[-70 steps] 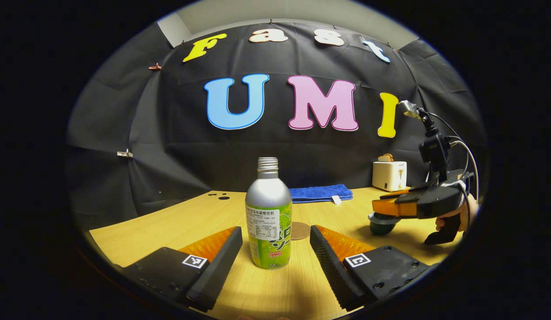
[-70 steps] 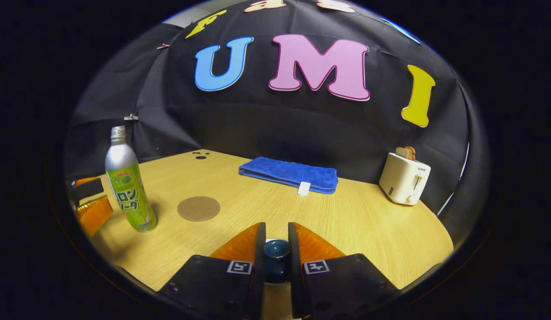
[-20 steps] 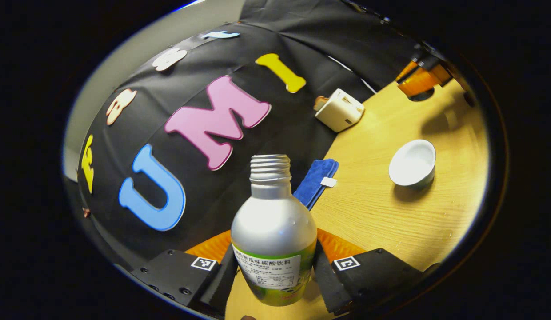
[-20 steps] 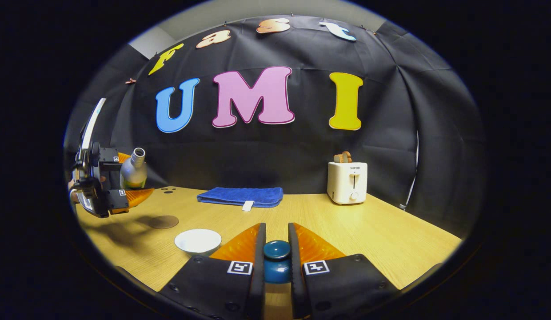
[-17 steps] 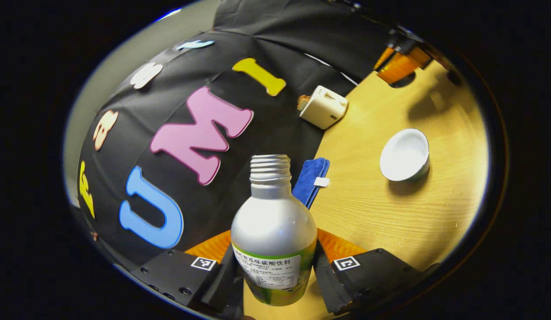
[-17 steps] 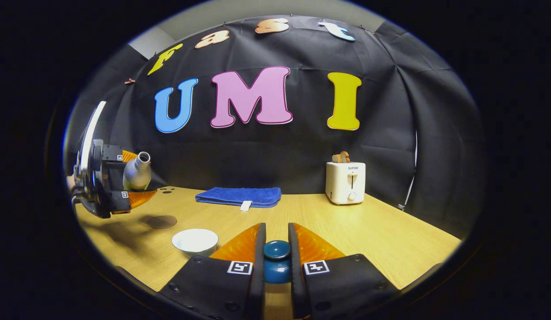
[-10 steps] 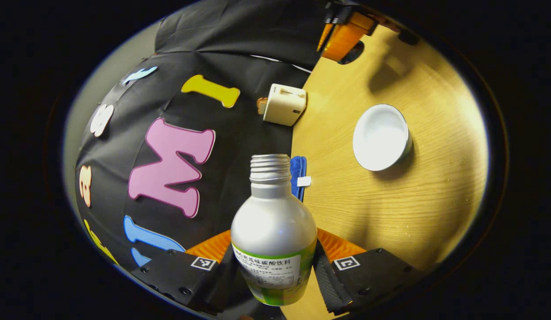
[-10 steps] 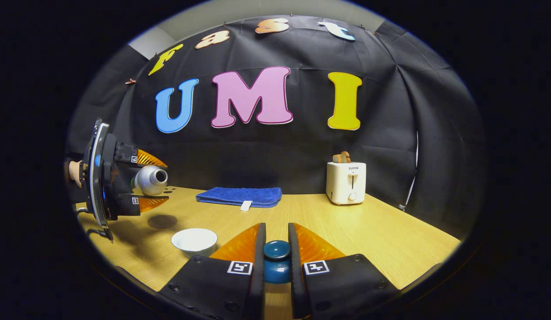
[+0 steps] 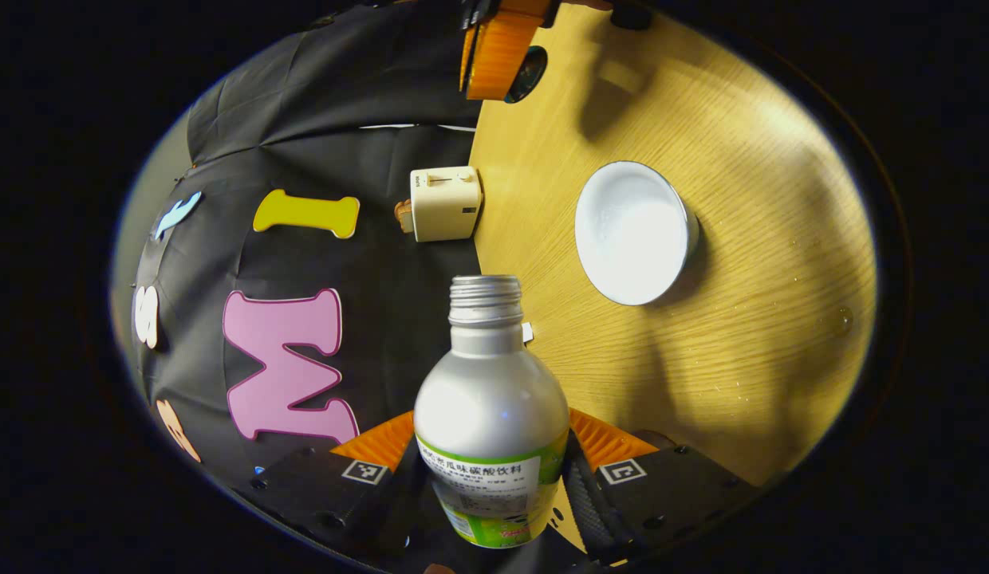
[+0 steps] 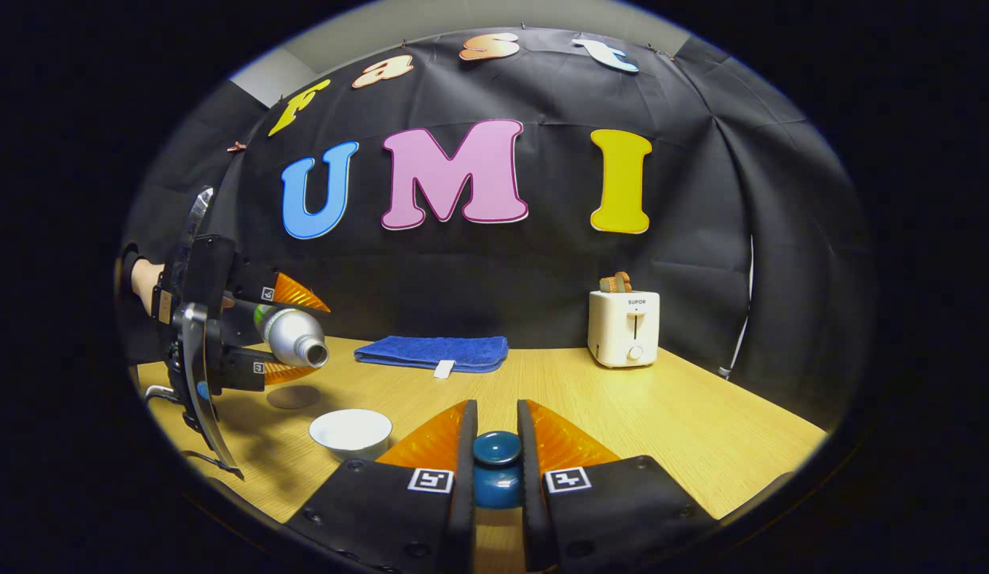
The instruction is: Open the teacup lid with one hand, grasp the water bottle and pour water into the teacup with the other hand; after pouring, place the water bottle on the coaster and then close the teacup lid.
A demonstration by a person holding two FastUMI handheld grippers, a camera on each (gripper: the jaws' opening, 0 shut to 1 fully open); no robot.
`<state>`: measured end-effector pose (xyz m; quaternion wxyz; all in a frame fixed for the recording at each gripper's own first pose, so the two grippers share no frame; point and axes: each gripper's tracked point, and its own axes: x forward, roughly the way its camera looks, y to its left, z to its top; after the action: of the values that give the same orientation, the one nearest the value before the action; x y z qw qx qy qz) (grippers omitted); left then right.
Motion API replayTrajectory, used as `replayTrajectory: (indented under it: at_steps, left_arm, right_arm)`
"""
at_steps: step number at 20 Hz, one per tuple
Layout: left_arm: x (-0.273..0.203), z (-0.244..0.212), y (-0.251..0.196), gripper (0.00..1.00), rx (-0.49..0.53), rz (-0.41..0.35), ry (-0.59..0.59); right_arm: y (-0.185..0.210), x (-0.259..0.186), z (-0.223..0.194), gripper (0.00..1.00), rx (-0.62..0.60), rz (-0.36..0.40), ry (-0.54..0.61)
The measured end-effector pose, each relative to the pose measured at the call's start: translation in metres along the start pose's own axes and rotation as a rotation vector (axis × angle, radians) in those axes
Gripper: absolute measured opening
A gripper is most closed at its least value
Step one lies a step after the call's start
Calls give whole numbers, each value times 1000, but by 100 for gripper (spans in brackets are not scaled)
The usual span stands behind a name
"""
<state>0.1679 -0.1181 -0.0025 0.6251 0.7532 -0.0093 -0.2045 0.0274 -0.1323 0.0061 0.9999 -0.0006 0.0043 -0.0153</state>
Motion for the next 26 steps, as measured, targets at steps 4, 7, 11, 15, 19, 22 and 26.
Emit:
replayTrajectory:
  at_steps: [4,7,11,15,19,22,26]
  left_arm:
    - [2,1,-5,81,73,-29,3]
    - [3,2,-2,82,123,-37,2]
    - [3,2,3,82,206,-44,3]
    - [4,2,3,82,265,-67,13]
    - [6,1,4,82,301,-82,19]
    - [5,0,6,82,328,-86,26]
    - [7,-5,9,82,382,-94,46]
  right_arm:
    - [1,0,-1,27,0,5,-1]
    - [2,1,0,27,0,5,-1]
    - [1,1,0,27,0,5,-1]
    - [1,1,0,27,1,4,-1]
    - [2,1,0,27,1,4,-1]
    - [1,1,0,27,1,4,-1]
    - [1,1,1,27,1,4,-1]
